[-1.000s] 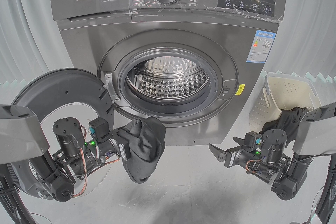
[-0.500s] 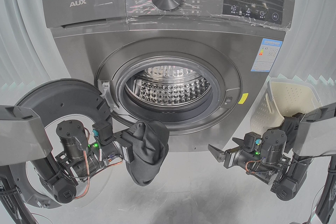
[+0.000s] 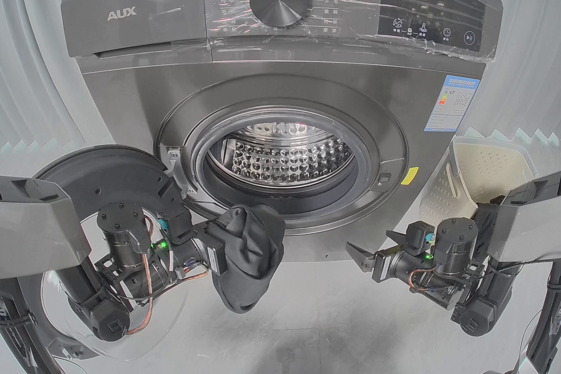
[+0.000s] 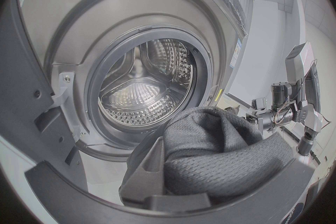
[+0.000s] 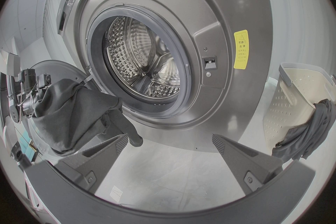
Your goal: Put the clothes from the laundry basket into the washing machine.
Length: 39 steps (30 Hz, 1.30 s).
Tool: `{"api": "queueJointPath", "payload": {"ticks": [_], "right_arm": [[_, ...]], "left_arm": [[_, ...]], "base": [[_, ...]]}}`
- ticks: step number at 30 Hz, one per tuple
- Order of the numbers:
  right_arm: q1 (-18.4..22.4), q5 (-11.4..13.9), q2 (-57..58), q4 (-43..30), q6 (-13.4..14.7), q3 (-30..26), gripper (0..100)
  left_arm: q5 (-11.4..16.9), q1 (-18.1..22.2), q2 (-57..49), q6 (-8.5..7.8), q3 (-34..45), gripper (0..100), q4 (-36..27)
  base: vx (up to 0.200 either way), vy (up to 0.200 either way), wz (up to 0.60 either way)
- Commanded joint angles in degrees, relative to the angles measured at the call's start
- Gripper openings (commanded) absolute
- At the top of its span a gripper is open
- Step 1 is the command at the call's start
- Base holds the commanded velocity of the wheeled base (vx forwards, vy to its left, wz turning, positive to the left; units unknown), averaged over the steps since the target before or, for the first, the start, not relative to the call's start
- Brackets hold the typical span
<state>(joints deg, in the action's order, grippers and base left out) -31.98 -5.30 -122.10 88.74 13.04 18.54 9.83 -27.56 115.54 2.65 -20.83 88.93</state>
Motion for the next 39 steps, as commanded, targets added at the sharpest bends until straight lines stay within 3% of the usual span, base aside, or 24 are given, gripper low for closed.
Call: {"api": "queueJointPath", "payload": {"ticks": [1, 22, 27, 31, 38, 39], "right_arm": [[-0.1, 0.0, -0.1, 0.0, 0.0, 0.0, 100], [-0.6, 0.0, 0.3, 0.0, 0.1, 0.0, 100], [-1.2, 0.0, 0.5, 0.0, 0.2, 0.1, 100], [-1.2, 0.0, 0.5, 0.0, 0.3, 0.2, 100], [-1.4, 0.0, 0.5, 0.1, 0.4, 0.1, 100], [-1.8, 0.0, 0.5, 0.1, 0.4, 0.1, 100]], "left_arm": [[0.0, -0.7, 0.3, 0.26, -0.1, 0, 0.1], [-0.1, -2.1, 1.2, 0.61, 0.0, 0, 0.1], [0.1, -5.0, 1.4, 1.31, -1.1, 0, 0.1], [-0.1, -8.9, 5.5, 0.96, -4.3, 0, 0.1], [0.7, -7.2, 11.1, 1.75, -15.7, 0, 0.0], [0.7, -6.9, 12.7, 2.80, -18.2, 0, 0.0]], "base": [[0.000, 0.000, 0.00], [0.029, 0.000, 0.00], [0.000, 0.000, 0.00], [0.000, 0.000, 0.00], [0.000, 0.000, 0.00], [0.000, 0.000, 0.00]]}}
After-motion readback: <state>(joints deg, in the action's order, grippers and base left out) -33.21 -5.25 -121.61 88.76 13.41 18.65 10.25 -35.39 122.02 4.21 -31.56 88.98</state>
